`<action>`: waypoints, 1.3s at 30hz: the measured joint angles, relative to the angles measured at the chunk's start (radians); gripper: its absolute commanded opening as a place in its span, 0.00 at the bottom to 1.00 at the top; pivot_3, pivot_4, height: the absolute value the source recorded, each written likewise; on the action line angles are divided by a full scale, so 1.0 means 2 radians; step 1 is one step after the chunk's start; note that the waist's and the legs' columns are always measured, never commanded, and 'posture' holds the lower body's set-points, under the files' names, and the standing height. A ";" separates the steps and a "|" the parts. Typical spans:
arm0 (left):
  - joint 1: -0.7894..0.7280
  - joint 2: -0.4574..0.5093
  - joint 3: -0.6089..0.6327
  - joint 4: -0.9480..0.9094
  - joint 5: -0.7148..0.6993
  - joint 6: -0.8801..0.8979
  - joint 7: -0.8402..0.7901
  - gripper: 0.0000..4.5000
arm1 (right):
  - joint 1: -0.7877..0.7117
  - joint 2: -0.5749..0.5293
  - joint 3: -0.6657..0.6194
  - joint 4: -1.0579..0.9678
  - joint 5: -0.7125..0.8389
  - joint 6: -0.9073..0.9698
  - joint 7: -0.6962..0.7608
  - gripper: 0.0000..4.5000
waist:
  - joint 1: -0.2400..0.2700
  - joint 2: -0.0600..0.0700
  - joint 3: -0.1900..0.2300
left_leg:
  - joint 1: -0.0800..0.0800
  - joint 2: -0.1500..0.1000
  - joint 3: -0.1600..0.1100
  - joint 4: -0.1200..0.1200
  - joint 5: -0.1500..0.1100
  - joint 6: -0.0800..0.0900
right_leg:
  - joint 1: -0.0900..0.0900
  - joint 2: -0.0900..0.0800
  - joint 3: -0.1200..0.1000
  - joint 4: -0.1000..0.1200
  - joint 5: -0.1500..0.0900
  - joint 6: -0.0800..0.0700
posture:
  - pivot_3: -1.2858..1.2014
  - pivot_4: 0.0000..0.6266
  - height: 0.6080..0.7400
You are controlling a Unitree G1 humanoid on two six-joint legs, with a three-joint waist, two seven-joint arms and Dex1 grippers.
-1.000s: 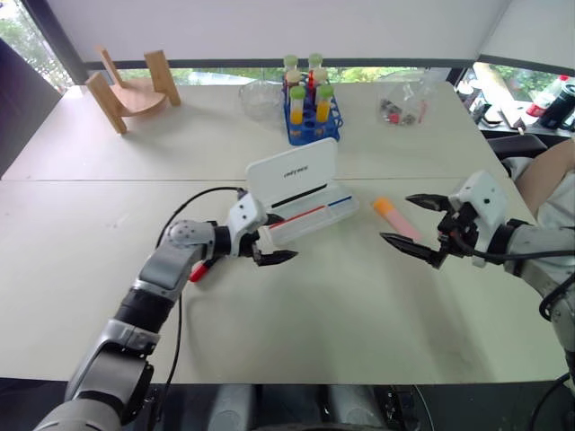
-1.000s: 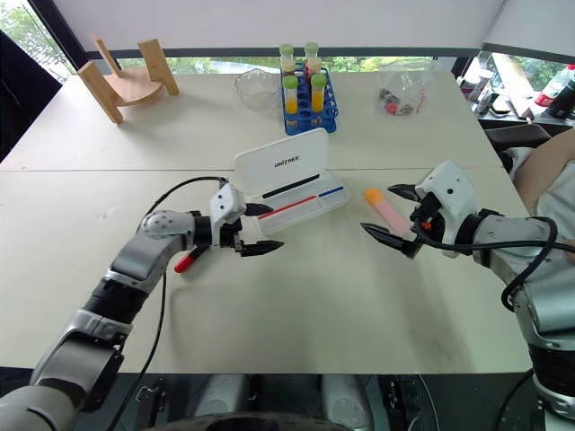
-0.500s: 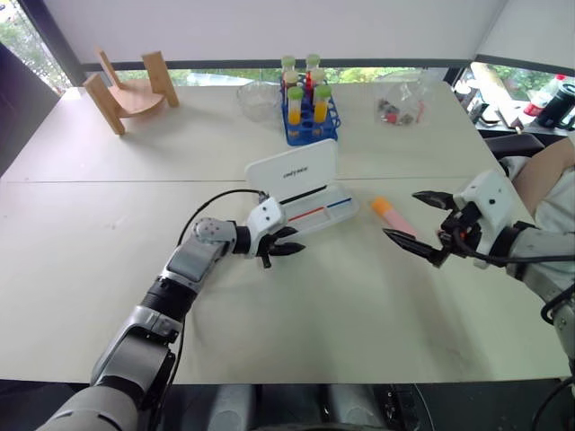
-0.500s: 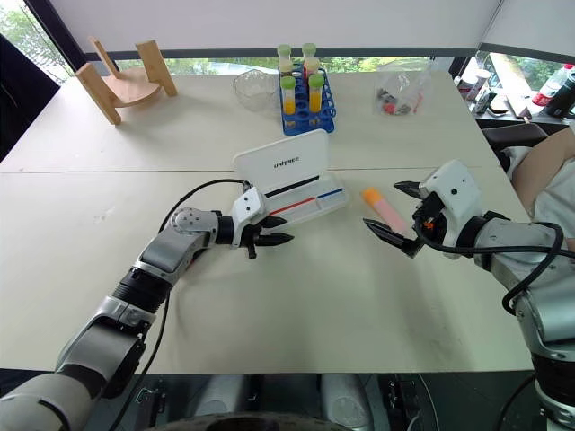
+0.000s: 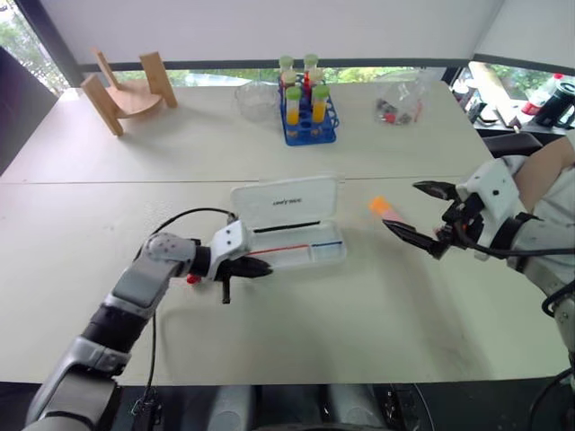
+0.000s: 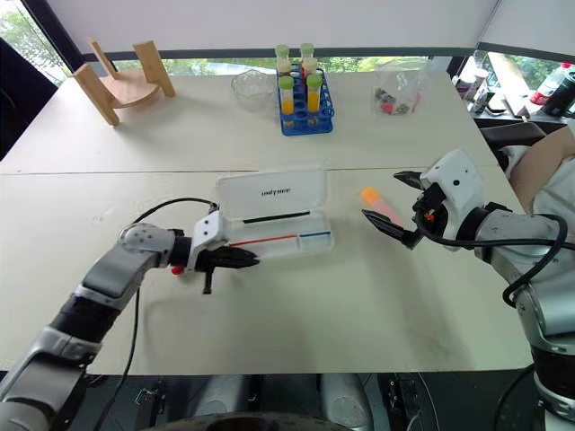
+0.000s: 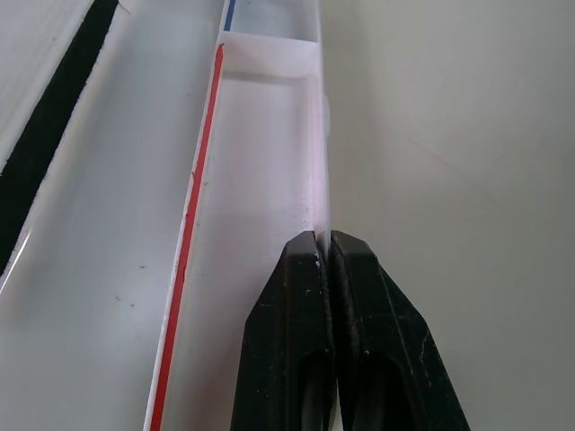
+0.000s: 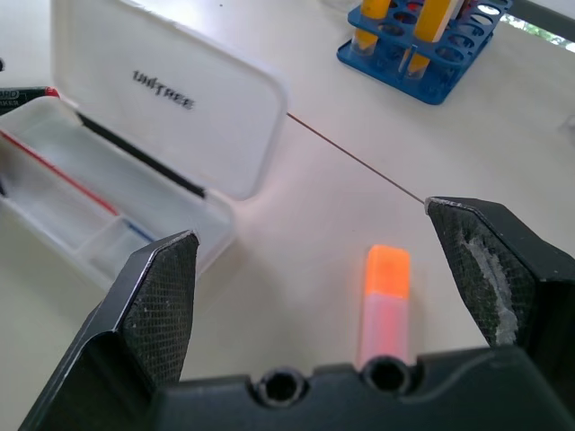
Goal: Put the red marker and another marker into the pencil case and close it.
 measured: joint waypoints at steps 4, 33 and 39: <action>0.016 0.021 0.002 -0.004 -0.003 -0.027 -0.025 0.02 | -0.013 0.000 0.010 0.009 -0.003 -0.009 0.006 1.00 | 0.002 0.000 0.000 | 0.000 0.000 0.000 0.000 0.000 0.000 | 0.000 0.000 0.000 0.000 0.000 0.000 | 0.52 0.24 1.00; 0.131 0.129 0.257 -0.178 -0.154 0.160 0.079 0.98 | -0.047 0.001 0.042 0.055 -0.024 -0.042 0.039 1.00 | 0.000 0.001 0.001 | 0.000 0.000 0.000 0.000 0.000 0.000 | -0.001 0.000 0.001 0.001 0.000 0.000 | 0.52 0.24 1.00; 0.198 0.058 0.263 -0.221 -0.123 0.189 0.218 0.98 | -0.060 0.004 0.059 0.061 -0.024 -0.053 0.042 1.00 | 0.004 0.000 0.001 | 0.000 0.000 0.000 0.001 0.000 0.000 | 0.000 -0.002 0.000 0.001 0.000 0.000 | 0.52 0.24 1.00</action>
